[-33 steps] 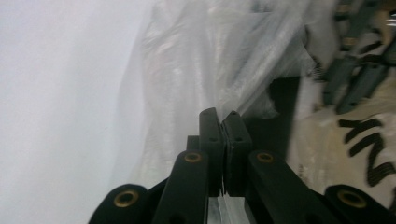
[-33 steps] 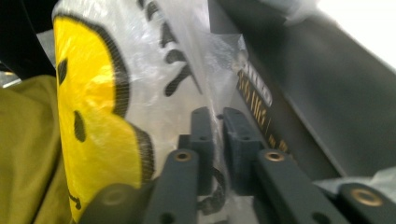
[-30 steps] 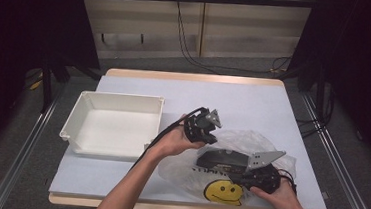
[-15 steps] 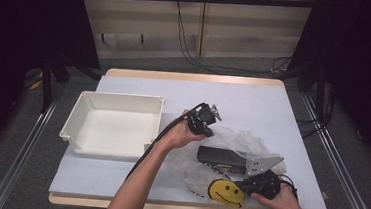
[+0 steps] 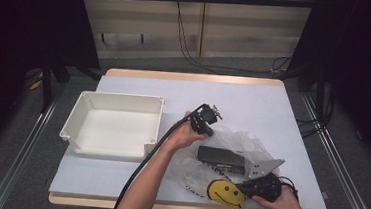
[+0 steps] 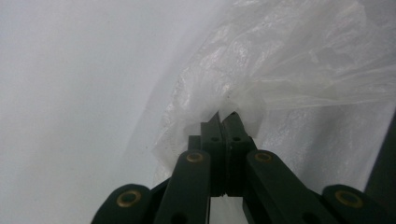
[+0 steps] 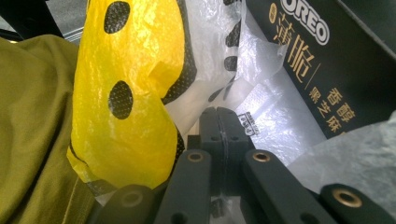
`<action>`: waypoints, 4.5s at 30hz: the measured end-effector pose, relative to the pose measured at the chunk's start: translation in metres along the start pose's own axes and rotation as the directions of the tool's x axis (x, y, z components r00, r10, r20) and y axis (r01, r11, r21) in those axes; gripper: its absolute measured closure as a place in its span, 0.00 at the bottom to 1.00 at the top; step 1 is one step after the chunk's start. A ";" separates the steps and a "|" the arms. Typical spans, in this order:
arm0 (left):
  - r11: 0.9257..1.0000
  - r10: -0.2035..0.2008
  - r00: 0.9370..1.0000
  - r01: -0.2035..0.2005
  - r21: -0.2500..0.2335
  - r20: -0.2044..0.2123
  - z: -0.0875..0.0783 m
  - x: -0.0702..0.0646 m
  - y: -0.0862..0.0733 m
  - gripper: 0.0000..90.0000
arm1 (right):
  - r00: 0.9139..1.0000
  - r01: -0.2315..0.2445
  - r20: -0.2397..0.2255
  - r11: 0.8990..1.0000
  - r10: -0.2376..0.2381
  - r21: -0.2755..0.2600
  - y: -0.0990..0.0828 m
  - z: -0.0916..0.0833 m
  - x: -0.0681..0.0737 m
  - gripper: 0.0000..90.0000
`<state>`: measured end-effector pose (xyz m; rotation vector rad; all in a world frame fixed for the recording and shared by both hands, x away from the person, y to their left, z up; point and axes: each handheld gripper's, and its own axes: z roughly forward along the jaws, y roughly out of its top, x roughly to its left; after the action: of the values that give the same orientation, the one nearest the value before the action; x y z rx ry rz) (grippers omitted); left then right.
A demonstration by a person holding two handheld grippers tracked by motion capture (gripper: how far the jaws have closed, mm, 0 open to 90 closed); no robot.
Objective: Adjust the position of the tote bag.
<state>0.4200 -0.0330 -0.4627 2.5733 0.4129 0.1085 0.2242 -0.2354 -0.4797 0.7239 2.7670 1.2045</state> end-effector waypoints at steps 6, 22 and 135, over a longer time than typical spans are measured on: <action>1.000 0.009 1.000 -0.009 -0.003 0.022 -0.006 -0.002 -0.003 0.84 | 1.000 -0.009 0.029 0.999 0.011 -0.039 0.001 -0.006 -0.002 0.88; 0.977 0.012 0.998 -0.023 -0.212 -0.054 -0.081 -0.017 -0.022 0.53 | 0.986 -0.063 0.133 0.966 0.098 -0.252 0.011 -0.050 -0.008 0.69; 0.979 0.117 0.992 -0.106 -0.173 0.053 -0.061 -0.113 -0.118 0.92 | 0.923 -0.201 0.323 0.978 0.209 -0.058 -0.048 -0.060 -0.046 1.00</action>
<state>0.2718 0.0573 -0.4706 2.4238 0.2252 0.0983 0.2325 -0.3250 -0.4782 1.1219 2.4481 1.0307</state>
